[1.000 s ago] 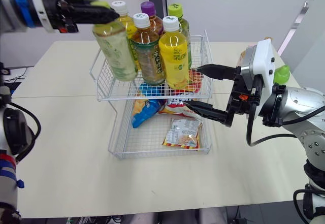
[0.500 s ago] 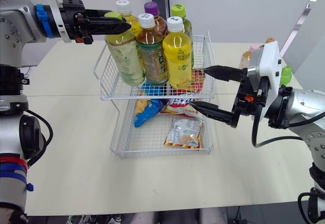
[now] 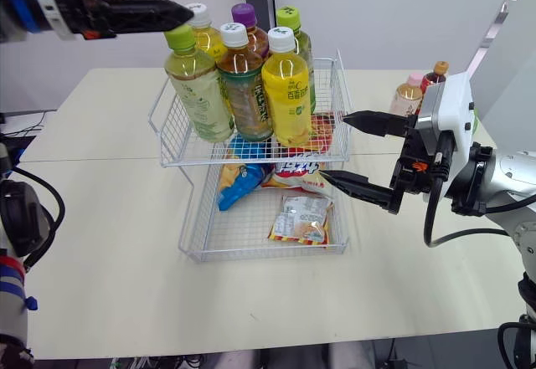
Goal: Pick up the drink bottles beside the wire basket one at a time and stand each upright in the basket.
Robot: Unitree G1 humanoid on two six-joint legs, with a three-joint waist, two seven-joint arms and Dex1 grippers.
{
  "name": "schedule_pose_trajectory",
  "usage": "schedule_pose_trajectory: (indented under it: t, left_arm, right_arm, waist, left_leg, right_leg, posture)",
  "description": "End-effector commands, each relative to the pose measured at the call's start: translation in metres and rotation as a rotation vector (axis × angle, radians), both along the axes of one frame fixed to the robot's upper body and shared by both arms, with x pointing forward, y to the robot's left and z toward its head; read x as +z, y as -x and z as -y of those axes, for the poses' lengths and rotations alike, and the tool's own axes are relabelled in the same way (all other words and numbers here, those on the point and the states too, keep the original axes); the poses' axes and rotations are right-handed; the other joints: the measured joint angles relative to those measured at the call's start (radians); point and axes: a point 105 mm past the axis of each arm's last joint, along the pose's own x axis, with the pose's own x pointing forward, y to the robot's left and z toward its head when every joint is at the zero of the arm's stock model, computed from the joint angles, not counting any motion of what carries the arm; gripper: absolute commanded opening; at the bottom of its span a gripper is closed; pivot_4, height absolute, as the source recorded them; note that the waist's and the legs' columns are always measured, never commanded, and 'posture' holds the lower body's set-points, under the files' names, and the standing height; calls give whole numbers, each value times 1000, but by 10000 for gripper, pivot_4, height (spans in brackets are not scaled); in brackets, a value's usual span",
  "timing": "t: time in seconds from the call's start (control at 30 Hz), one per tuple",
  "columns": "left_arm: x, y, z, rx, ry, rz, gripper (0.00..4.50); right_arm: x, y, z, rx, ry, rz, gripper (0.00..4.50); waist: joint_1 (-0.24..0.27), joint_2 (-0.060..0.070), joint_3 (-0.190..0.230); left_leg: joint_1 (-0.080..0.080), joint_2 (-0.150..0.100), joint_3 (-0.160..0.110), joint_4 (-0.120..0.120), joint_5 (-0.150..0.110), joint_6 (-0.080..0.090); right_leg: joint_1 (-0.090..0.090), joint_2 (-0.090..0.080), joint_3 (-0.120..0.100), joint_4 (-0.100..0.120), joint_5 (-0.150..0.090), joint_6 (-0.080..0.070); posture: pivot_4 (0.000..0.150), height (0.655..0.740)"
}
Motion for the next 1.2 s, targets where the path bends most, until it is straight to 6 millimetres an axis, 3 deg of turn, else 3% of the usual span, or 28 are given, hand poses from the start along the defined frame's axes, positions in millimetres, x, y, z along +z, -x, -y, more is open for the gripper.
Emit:
schedule_pose_trajectory:
  t: [0.03, 0.13, 0.27, 0.37, 0.6, 0.9, 1.03, 1.2]
  left_arm:
    - [15, 17, -25, 95, -15, 83, 44768]
    - [10, 18, -54, 220, -26, 105, 44768]
    - [-11, 19, -86, 348, -74, 106, 44768]
    - [-36, 23, -108, 393, -94, 57, 44768]
    - [-112, 19, -157, 641, -123, 57, 44768]
    - [-203, 30, -180, 865, -60, 40, 44768]
    - [-241, 33, -182, 928, -42, 25, 44768]
    - [-271, 33, -183, 994, -28, 20, 44768]
  right_arm:
    - [18, 2, 5, -6, 0, 78, 45000]
    - [28, -3, 13, -31, 6, 102, 45000]
    - [36, -8, 26, -75, 39, 116, 45000]
    - [36, -13, 40, -127, 80, 116, 45000]
    - [19, -45, 98, -407, 131, 164, 45000]
    - [-38, -70, 143, -562, 158, 130, 45000]
    - [-75, -80, 162, -661, 186, 137, 45000]
    - [-107, -90, 168, -721, 165, 119, 45000]
  waist:
    - [-1, 0, 0]
    - [-3, 1, 0]
    - [-2, 2, 0]
    - [1, 2, 0]
    - [6, 2, -1]
    - [6, 2, -2]
    - [7, 2, -3]
    - [8, 3, -3]
  left_leg:
    - [0, 0, 0, 0, 0, 0]
    - [0, 0, 1, 0, 0, 0]
    - [0, 1, 1, 0, 0, 0]
    - [1, 0, 2, 0, 0, 0]
    - [1, 1, 4, 0, 0, 0]
    - [2, 1, 6, -1, 0, 0]
    - [3, 0, 6, -1, 0, 0]
    - [4, -1, 6, -1, 0, 0]
  right_leg:
    - [0, 0, 0, 0, 0, 0]
    - [0, 0, 0, 0, 0, 0]
    - [0, 0, 0, 0, 0, 0]
    - [0, -1, 1, 0, 0, 0]
    - [0, -2, 3, 0, 0, 0]
    - [0, -6, 3, 0, 1, 0]
    - [1, -7, 3, 0, 1, 0]
    - [2, -7, 3, 0, 1, 0]
  posture:
    - [1500, 7400]
    - [1500, 7400]
    - [1500, 7400]
    - [1500, 7400]
    - [1500, 7400]
    - [1500, 7400]
    - [1500, 7400]
    - [1500, 7400]
